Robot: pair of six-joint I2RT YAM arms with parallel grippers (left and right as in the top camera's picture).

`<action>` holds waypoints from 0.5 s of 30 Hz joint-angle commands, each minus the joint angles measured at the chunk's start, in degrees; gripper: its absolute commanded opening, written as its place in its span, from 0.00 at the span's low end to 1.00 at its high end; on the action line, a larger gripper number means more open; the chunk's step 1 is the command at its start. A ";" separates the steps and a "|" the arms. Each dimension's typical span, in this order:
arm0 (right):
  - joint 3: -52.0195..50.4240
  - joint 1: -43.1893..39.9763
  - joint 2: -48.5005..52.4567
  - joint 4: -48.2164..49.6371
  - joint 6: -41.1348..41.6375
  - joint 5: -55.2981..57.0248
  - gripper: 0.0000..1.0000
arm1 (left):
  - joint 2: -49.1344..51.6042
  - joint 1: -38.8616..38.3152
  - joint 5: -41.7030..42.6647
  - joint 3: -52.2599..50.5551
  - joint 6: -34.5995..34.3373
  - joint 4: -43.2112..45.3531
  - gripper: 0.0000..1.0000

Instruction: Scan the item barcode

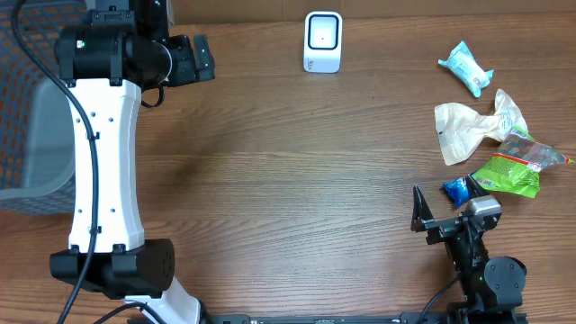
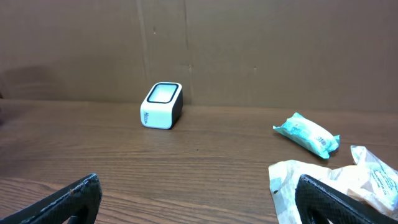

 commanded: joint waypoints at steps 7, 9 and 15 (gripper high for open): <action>-0.81 0.42 -0.63 0.35 -0.26 0.07 1.00 | -0.96 0.00 0.35 0.17 -0.79 0.15 1.00; -0.81 0.42 -0.63 0.35 -0.26 0.07 1.00 | -0.96 0.02 0.33 0.17 -0.76 0.11 1.00; -0.81 0.42 -0.63 0.35 -0.26 0.07 1.00 | -3.28 -0.52 -1.64 0.15 0.46 0.15 1.00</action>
